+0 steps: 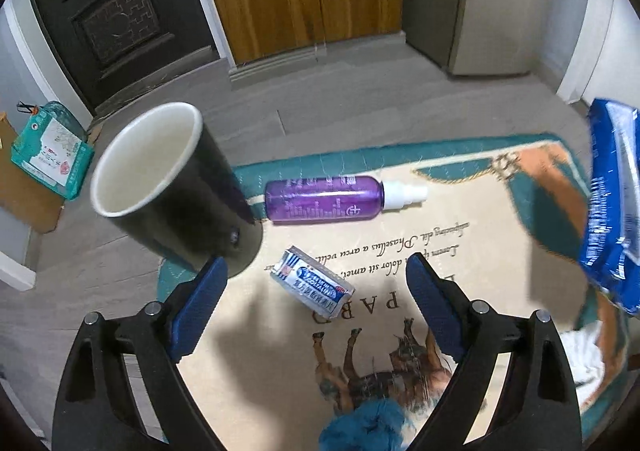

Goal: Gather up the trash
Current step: 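Grasp the small blue-white box with the left tool while the right tool holds the wipes pack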

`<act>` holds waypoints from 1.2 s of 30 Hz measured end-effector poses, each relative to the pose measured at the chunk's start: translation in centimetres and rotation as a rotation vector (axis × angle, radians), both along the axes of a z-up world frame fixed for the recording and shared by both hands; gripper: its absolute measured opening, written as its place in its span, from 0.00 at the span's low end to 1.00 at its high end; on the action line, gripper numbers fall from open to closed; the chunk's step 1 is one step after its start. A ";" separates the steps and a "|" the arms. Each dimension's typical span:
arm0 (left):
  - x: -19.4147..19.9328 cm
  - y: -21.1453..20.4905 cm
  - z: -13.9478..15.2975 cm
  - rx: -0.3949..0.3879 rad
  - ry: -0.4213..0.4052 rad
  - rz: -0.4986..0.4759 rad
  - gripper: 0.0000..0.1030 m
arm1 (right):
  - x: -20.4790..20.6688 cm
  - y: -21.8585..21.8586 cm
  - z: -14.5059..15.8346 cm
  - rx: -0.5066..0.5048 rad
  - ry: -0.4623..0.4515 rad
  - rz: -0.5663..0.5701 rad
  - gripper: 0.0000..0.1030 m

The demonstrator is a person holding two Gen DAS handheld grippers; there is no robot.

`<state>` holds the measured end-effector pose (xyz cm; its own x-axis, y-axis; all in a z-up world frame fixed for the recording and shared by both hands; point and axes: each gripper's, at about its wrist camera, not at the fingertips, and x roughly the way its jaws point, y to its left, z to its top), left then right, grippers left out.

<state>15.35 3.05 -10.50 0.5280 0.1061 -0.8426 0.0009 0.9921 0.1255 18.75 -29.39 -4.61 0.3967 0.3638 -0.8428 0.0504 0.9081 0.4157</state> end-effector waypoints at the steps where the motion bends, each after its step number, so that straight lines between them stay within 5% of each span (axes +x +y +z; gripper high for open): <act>1: 0.3 -0.4 -0.6 0.018 0.009 -0.004 0.83 | 0.2 0.1 -0.2 0.001 0.004 0.001 0.20; 14: 2.3 1.4 -4.2 0.004 0.088 0.090 0.63 | 0.4 0.8 -0.4 -0.019 0.007 0.049 0.20; 18: 2.1 2.5 -4.4 -0.067 0.101 0.106 0.44 | 0.4 1.0 -0.5 -0.021 0.006 0.058 0.20; 23: 1.7 2.2 -3.8 -0.047 0.095 0.075 0.26 | 0.5 1.1 -0.3 -0.028 -0.007 0.066 0.20; 36: -0.2 -2.0 1.8 -0.007 -0.042 -0.053 0.23 | -0.5 -0.2 1.6 -0.034 -0.060 0.058 0.20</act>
